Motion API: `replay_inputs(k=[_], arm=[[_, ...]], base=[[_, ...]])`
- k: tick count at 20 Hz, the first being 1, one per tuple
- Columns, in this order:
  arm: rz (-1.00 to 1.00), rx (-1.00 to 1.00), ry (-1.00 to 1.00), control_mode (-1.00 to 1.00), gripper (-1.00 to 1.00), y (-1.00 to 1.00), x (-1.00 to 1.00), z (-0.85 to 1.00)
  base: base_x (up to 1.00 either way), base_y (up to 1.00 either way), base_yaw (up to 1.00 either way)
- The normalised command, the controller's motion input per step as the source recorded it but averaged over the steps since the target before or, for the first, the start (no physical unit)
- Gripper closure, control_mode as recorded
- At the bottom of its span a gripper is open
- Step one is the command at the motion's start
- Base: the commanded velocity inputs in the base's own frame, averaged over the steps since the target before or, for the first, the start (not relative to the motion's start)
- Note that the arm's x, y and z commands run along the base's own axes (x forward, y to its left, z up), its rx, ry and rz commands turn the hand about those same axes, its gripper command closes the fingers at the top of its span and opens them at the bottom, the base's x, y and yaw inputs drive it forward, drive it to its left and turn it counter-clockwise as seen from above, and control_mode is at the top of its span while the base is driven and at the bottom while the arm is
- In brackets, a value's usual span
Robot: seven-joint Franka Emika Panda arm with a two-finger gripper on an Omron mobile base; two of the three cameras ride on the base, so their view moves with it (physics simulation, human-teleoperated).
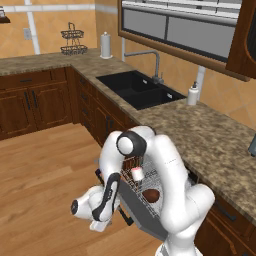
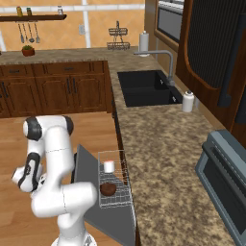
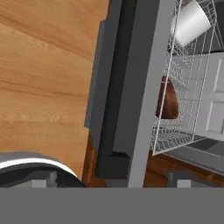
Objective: Pick up the cup and bowl from the counter, place them in the dishwasher, and close the dishwasher door.
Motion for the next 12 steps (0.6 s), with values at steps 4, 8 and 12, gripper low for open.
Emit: replay_inputs(k=[4, 8, 12], arm=[[0.00, -0.22, -0.01, -1.00, -1.00, -0.01, 0.57, -0.55], [0.00, -0.16, 0.00, -1.00, -1.00, -0.02, 0.70, -0.55], [0.00, -0.13, 0.00, -1.00, -1.00, -0.16, 0.61, -0.55]], base=[[0.00, 0.00, 0.00], [0.00, 0.00, 0.00], [0.00, 0.00, 0.00]])
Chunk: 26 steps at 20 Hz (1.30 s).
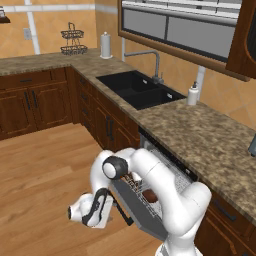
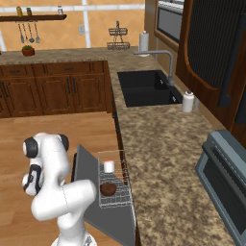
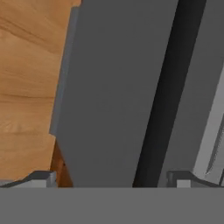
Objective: Pick up the cup and bowl from the counter, place them in the dishwasher, and close the dishwasher door.
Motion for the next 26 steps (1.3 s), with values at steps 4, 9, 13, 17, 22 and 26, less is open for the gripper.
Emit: replay_inputs(k=[4, 9, 13, 17, 22, 26], arm=[[0.00, -0.09, 0.04, -1.00, -1.00, -0.30, 0.43, -0.49], [0.00, -0.09, 0.04, -1.00, -1.00, -0.67, 0.41, -0.52], [0.00, -0.05, 0.00, -1.00, -1.00, -0.98, 0.14, -0.19], [0.00, -0.05, 0.00, -1.00, -1.00, -1.00, 0.01, 0.00], [0.00, -0.08, 0.00, -1.00, -1.00, -1.00, 0.00, 0.00], [0.00, -0.10, 0.02, -1.00, -1.00, -1.00, 0.00, 0.00]], base=[[0.00, 0.00, 0.00], [0.00, 0.00, 0.00], [0.00, 0.00, 0.00], [0.00, 0.00, 0.00], [0.00, 0.00, 0.00], [0.00, 0.00, 0.00]])
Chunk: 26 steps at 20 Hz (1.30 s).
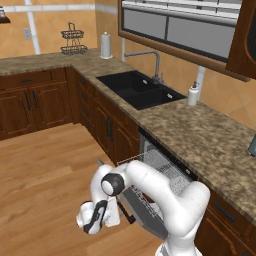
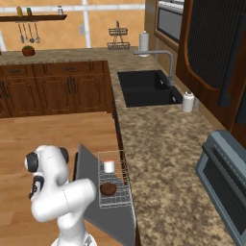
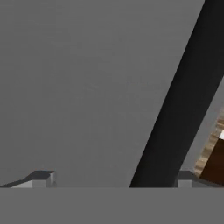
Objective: Pick up the cup and bowl from the counter, place them in the dishwasher, and close the dishwasher door.
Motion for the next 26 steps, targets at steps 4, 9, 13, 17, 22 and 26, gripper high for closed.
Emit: replay_inputs(k=[4, 9, 13, 17, 22, 26], arm=[[0.00, -0.11, 0.04, -1.00, -1.00, -1.00, 0.00, 0.00], [0.00, -0.10, 0.01, -1.00, -1.00, -1.00, 0.00, 0.00], [0.00, -0.07, 0.15, -1.00, -1.00, -1.00, 0.39, 0.00], [0.00, -0.02, 0.13, -1.00, -1.00, -1.00, 0.59, 0.00], [0.00, 0.00, 0.02, -1.00, -1.00, -1.00, 0.53, 0.00], [0.00, 0.00, 0.09, -1.00, -1.00, -1.00, 0.59, -0.08]], base=[[0.00, 0.00, 0.00], [0.00, 0.00, 0.00], [0.00, 0.00, 0.00], [0.00, 0.00, 0.00], [0.00, 0.00, 0.00], [0.00, 0.00, 0.00]])
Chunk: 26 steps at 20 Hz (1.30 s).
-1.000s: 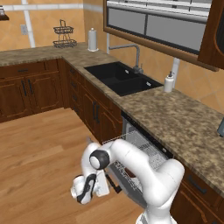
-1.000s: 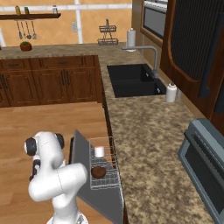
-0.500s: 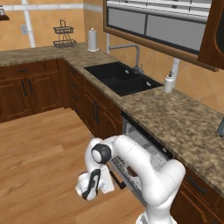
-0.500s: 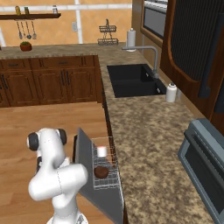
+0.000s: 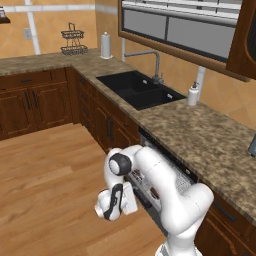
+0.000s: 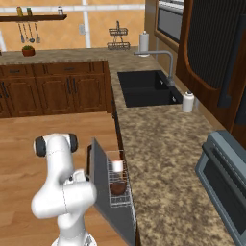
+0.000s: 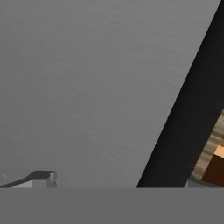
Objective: Pick up the cup and bowl from the counter, place them in the dishwasher, and close the dishwasher door.
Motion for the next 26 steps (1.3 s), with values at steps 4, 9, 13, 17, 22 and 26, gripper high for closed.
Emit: replay_inputs(k=[4, 9, 13, 17, 22, 26], arm=[[0.00, 0.00, 0.11, -1.00, -1.00, -1.00, 0.64, -0.11], [0.00, 0.00, 0.09, -1.00, -1.00, -1.00, 0.69, -0.07], [0.00, 0.00, 0.15, -1.00, -1.00, -1.00, 0.88, -0.10], [0.00, -0.01, 0.03, -1.00, -1.00, -1.00, 0.94, -0.28], [-0.03, -0.03, 0.00, -1.00, -1.00, -1.00, 1.00, -0.49], [-0.02, -0.05, 0.00, -1.00, -1.00, -1.00, 0.97, -0.67]], base=[[0.00, 0.00, 0.00], [0.00, 0.00, 0.00], [0.00, 0.00, 0.00], [0.00, 0.00, 0.00], [0.00, 0.00, 0.00], [0.00, 0.00, 0.00]])
